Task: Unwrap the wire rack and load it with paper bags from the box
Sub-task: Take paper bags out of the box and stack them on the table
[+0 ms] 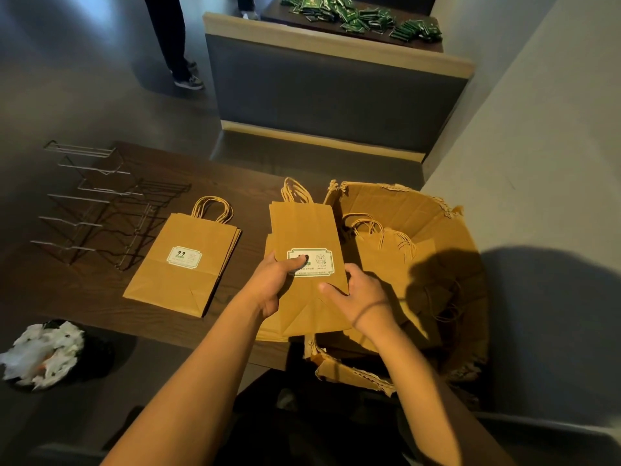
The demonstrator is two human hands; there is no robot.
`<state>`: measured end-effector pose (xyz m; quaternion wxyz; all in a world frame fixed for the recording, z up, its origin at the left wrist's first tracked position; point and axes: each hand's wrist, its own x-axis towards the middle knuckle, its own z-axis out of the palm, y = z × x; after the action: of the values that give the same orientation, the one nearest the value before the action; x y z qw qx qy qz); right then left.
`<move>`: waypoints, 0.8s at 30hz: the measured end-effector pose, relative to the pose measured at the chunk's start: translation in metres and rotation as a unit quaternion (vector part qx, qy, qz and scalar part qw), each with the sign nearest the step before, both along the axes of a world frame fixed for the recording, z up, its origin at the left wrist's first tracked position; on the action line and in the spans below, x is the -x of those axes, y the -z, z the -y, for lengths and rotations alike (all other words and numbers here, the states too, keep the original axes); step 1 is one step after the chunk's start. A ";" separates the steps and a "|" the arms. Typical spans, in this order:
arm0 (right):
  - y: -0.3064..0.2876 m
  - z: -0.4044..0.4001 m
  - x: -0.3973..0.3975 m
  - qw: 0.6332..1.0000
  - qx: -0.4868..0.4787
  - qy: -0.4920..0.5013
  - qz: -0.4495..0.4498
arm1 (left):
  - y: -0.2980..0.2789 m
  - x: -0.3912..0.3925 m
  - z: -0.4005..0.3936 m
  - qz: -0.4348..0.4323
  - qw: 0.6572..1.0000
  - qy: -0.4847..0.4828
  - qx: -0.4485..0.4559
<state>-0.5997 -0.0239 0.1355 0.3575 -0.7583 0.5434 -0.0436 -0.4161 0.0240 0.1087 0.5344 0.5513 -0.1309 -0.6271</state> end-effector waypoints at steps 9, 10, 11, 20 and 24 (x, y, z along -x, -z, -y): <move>0.083 0.078 0.061 0.984 -0.069 0.138 -0.093 | 0.002 -0.006 0.000 -0.040 0.997 -0.063 -0.032; 0.093 0.081 0.071 0.980 -0.081 0.139 -0.121 | 0.002 -0.007 -0.001 -0.042 0.996 -0.065 -0.031; 0.102 0.083 0.078 0.976 -0.086 0.133 -0.147 | 0.002 -0.008 -0.002 -0.044 0.996 -0.069 -0.031; 0.133 0.053 0.038 0.900 -0.057 -0.030 -0.432 | 0.004 -0.010 -0.005 -0.054 0.995 -0.080 -0.030; 0.132 0.051 0.032 0.904 -0.058 -0.040 -0.422 | 0.005 -0.010 -0.005 -0.059 0.994 -0.081 -0.030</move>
<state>-0.6318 -0.0747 0.0031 0.1395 -0.7047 0.6141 0.3268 -0.4062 0.0289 0.1037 0.5736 0.5379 -0.0350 -0.6168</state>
